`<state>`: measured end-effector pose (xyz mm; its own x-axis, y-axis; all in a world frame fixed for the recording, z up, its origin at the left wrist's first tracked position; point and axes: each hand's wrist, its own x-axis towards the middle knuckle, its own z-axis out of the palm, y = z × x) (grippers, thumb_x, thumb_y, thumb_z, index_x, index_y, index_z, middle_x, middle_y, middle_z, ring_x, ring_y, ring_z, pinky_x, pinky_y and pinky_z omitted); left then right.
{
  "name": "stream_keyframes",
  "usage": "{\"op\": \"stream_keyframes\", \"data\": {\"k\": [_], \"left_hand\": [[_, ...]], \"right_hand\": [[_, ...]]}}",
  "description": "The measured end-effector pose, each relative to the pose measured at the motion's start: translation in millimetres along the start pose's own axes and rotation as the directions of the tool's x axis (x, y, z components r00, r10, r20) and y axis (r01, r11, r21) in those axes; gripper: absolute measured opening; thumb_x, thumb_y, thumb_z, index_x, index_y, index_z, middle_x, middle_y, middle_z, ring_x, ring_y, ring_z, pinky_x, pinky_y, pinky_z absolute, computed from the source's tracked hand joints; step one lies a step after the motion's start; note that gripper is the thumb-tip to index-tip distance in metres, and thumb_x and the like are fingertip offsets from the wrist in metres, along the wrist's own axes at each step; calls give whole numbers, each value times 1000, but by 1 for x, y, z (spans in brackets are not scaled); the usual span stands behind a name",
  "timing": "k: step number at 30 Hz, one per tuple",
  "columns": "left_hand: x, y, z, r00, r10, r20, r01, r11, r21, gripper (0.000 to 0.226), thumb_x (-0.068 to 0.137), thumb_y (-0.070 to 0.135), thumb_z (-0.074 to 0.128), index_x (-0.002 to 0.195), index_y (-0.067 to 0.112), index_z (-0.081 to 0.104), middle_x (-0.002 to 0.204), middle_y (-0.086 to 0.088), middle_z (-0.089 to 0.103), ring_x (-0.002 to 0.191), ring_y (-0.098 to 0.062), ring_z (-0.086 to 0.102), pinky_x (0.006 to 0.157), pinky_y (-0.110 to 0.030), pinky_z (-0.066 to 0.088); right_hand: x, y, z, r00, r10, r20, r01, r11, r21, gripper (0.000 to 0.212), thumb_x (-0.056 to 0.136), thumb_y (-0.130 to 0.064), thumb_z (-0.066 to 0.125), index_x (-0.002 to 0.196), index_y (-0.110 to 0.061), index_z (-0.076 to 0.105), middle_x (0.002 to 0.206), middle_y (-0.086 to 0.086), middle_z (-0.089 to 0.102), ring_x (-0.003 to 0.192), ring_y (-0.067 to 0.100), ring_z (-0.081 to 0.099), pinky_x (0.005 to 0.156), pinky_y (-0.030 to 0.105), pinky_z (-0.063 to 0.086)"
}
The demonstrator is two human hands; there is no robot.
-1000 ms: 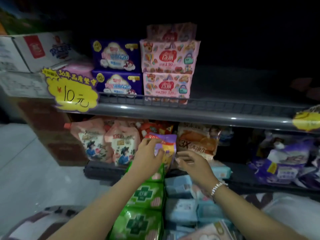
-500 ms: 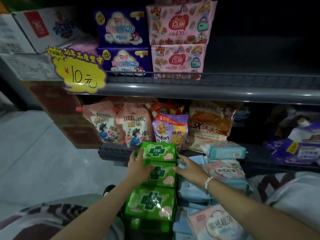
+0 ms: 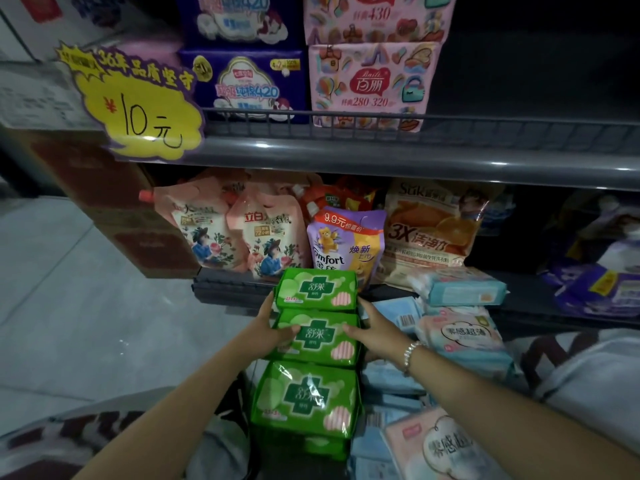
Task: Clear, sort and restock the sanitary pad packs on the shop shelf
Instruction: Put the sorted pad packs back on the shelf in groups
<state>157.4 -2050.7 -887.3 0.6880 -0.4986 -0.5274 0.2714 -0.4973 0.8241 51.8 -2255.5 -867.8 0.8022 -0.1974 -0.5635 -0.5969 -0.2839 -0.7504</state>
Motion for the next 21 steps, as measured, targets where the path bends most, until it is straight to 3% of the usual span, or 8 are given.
{"op": "stream_keyframes", "data": {"k": [3,8,12,21], "left_hand": [[2,-3,-2,998,-14,61,20,995,-100,92,86,15,70,151,41,10,140,-4,50,107,-26,65,89,-47,55],[7,-1,5,991,-65,114,104,920,-378,70,89,-6,58,140,34,31,121,-14,64,101,-35,67,74,-46,58],[4,3,4,995,-54,90,87,900,-427,58,90,-11,53,133,26,39,117,-15,63,94,-31,67,66,-39,59],[-3,12,0,996,-82,41,92,883,-460,62,87,-9,59,138,19,39,121,-19,62,97,-34,66,68,-41,60]], "right_hand": [[6,1,1,1000,9,26,-9,1000,2,72,94,-33,59,152,-34,15,140,2,52,117,26,59,98,49,48],[9,-2,3,998,3,67,-6,999,50,64,99,-28,52,151,-35,17,132,1,58,105,22,64,90,39,53],[10,-4,6,997,10,75,-14,999,52,63,99,-27,51,151,-38,17,132,1,59,108,22,64,95,45,51],[16,-5,11,997,25,73,-32,995,99,63,96,-32,55,150,-38,24,126,-4,63,104,20,66,97,47,49]]}}
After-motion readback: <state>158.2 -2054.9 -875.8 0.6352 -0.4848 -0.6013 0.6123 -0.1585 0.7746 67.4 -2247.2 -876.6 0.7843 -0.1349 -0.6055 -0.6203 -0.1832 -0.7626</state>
